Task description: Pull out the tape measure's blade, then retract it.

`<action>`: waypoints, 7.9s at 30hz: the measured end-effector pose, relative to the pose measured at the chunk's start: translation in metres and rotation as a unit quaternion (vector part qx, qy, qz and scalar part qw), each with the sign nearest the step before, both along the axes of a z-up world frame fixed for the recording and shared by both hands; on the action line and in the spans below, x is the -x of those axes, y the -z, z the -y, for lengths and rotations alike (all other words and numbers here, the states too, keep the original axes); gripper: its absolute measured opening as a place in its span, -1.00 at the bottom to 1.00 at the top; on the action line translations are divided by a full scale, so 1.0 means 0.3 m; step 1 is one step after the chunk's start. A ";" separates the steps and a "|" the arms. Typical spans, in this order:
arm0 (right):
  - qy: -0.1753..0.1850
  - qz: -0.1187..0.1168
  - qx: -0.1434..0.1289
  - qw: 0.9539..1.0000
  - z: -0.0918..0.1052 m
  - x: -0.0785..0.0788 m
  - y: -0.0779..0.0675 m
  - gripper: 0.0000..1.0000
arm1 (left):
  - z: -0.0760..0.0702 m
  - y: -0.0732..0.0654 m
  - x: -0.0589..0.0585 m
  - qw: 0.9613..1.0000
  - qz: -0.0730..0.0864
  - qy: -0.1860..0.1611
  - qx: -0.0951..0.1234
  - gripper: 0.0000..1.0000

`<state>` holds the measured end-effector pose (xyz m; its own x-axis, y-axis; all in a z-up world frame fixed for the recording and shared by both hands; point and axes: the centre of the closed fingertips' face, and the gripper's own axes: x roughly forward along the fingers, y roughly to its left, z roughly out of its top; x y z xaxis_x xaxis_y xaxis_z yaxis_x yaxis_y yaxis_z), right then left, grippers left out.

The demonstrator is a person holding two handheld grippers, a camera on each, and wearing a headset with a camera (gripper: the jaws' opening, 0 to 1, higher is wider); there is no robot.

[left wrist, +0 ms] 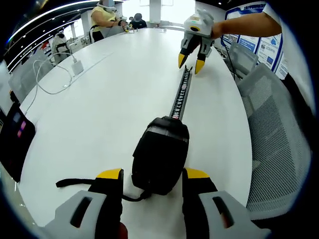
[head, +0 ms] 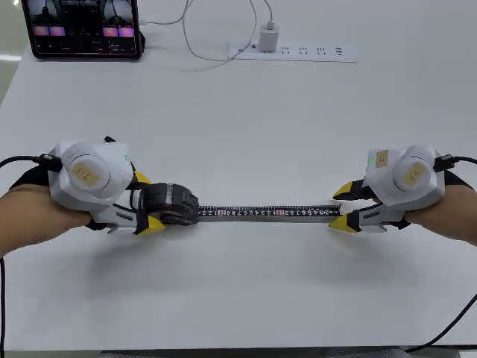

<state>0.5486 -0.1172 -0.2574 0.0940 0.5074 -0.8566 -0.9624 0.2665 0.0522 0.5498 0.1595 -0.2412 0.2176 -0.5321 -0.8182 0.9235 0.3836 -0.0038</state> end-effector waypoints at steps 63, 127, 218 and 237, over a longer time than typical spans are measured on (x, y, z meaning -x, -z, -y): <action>0.183 0.070 -0.101 0.975 0.018 0.139 -0.137 0.51 | -0.115 -0.144 0.153 0.969 0.055 -0.202 0.129 0.62; 0.232 0.077 -0.142 0.959 0.017 0.226 -0.142 0.62 | -0.104 -0.126 0.251 0.951 0.055 -0.262 0.155 0.68; 0.216 0.066 -0.135 0.965 0.017 0.210 -0.128 0.49 | 0.091 -0.101 0.062 0.910 0.038 -0.363 0.198 0.57; 0.151 0.068 -0.092 0.982 0.051 0.140 -0.116 0.24 | 0.072 -0.080 0.026 0.894 0.046 -0.407 0.184 0.47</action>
